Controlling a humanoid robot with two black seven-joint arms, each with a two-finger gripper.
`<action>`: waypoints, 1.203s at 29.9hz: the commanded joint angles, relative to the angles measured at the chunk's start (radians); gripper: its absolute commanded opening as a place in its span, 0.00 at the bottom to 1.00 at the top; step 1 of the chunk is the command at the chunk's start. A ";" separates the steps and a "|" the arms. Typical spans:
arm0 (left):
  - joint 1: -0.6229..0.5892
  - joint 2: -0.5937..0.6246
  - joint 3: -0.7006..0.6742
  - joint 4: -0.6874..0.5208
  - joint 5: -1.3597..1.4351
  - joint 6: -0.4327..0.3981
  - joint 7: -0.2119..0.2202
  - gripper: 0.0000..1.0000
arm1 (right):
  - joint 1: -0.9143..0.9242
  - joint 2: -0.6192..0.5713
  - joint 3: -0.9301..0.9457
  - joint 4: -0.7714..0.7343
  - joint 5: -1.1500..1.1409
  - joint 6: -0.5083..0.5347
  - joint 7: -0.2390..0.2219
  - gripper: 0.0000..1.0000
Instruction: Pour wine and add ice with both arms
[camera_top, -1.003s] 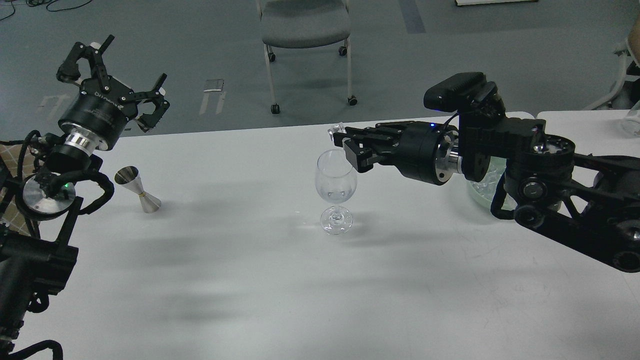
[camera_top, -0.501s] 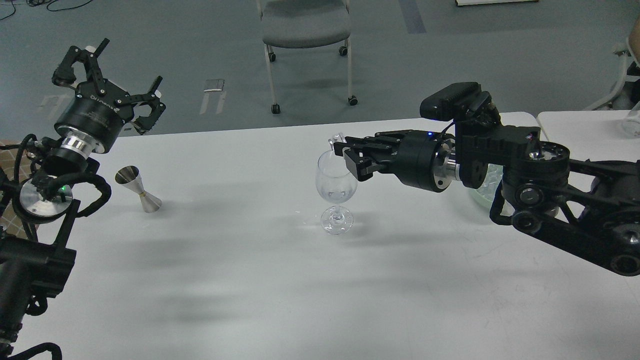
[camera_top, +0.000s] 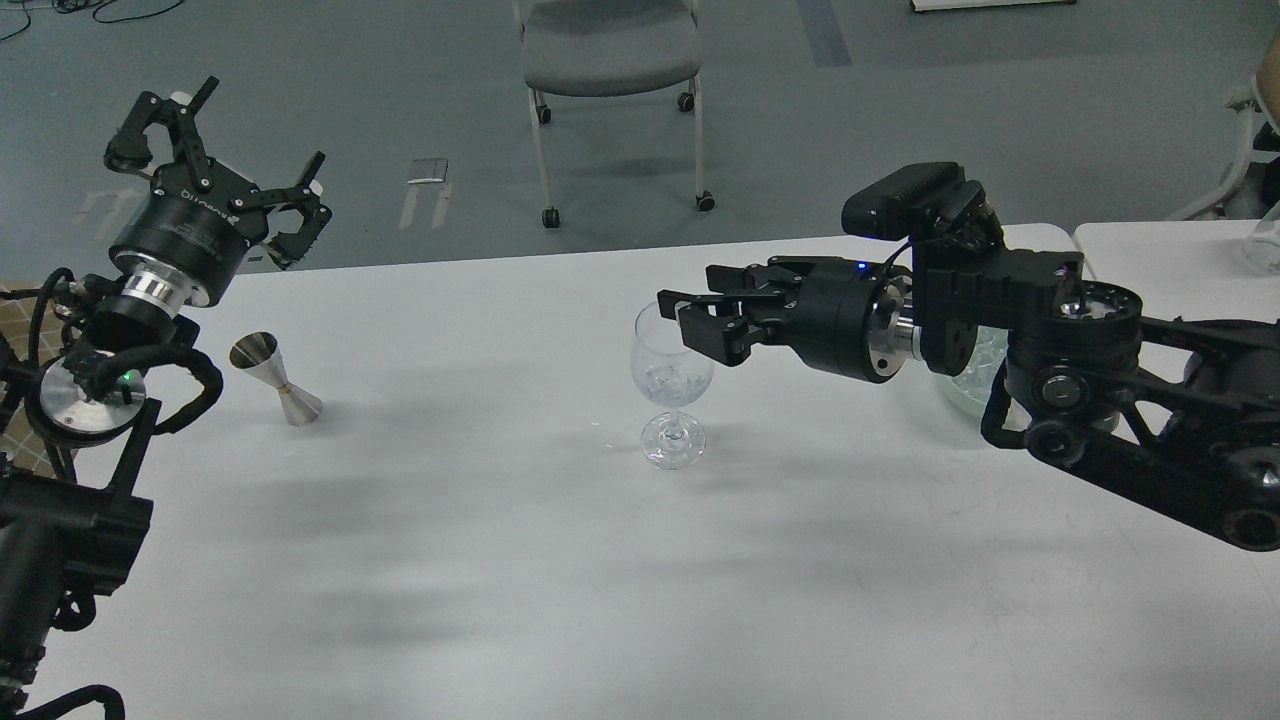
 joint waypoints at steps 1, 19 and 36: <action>0.000 0.001 -0.001 0.000 0.000 0.001 0.000 0.98 | 0.002 -0.001 0.019 0.001 0.000 -0.002 0.000 0.70; 0.008 0.048 0.014 0.000 -0.003 0.003 0.014 0.98 | -0.021 0.191 0.653 -0.290 0.184 -0.028 0.002 1.00; 0.003 0.031 0.022 0.031 0.004 -0.055 -0.003 0.98 | -0.091 0.260 0.982 -0.676 0.883 -0.048 0.055 1.00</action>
